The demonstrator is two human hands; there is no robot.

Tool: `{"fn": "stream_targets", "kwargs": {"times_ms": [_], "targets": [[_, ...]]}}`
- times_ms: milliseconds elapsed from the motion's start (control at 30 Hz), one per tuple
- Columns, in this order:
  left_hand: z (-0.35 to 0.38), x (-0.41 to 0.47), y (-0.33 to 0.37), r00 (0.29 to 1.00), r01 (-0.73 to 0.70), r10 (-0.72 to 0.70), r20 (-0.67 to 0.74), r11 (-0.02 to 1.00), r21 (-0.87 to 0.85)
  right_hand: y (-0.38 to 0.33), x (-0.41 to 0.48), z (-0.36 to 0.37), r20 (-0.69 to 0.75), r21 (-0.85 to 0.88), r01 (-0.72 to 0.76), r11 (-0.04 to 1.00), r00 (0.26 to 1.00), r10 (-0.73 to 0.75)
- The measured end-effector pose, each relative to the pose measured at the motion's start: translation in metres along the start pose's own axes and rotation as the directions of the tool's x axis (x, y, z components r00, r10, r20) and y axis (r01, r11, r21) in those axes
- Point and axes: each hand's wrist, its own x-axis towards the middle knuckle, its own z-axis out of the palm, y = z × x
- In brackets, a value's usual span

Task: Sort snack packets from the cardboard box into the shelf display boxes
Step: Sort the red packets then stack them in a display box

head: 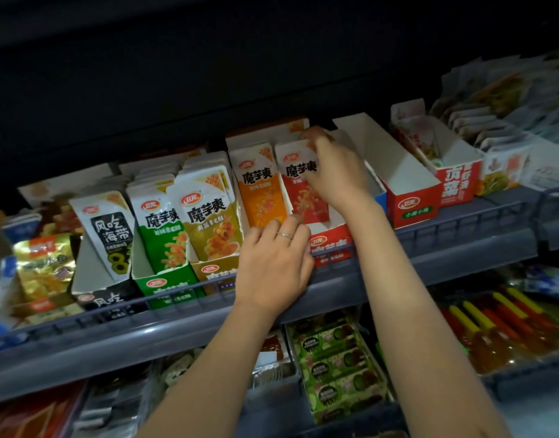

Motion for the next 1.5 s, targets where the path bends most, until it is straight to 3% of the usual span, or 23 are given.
{"fn": "stream_targets", "kwargs": {"times_ms": [167, 500, 667, 833, 1033, 1167, 1300, 1500], "targets": [[-0.001, 0.000, 0.000, 1.000, -0.002, 0.002, -0.005, 1.000, 0.008, -0.003, 0.001, 0.004, -0.100, -0.107, -0.038, 0.994, 0.995, 0.027], [-0.001, 0.000, 0.000, 1.000, 0.009, -0.009, 0.030, 1.000, 0.012, -0.008, -0.001, 0.006, -0.085, -0.084, -0.024, 0.996, 0.996, 0.017], [0.000, -0.001, 0.000, 1.000, 0.002, -0.003, 0.029, 1.000, 0.008, -0.006, -0.002, 0.005, -0.148, -0.005, -0.043, 0.999, 0.988, 0.041], [0.001, -0.001, 0.000, 1.000, 0.000, -0.001, 0.015, 1.000, 0.015, -0.006, -0.006, -0.002, -0.125, 0.220, -0.093, 0.971, 0.985, 0.123], [0.001, -0.001, 0.000, 1.000, -0.002, 0.002, 0.002, 1.000, 0.008, -0.009, -0.005, -0.002, 0.133, -0.044, -0.013, 0.999, 0.991, 0.019], [0.001, -0.001, -0.001, 1.000, -0.006, 0.006, 0.003, 1.000, 0.009, -0.020, -0.005, -0.002, 0.387, -0.320, 0.012, 0.947, 0.914, 0.120], [0.001, -0.001, -0.001, 1.000, -0.010, 0.010, 0.001, 1.000, 0.006, -0.024, -0.005, 0.000, 0.468, -0.443, 0.077, 0.893, 0.870, 0.157], [0.001, -0.001, -0.001, 1.000, -0.011, 0.011, 0.013, 1.000, -0.005, -0.023, -0.007, -0.003, 0.523, -0.454, 0.089, 0.886, 0.832, 0.185]]}}
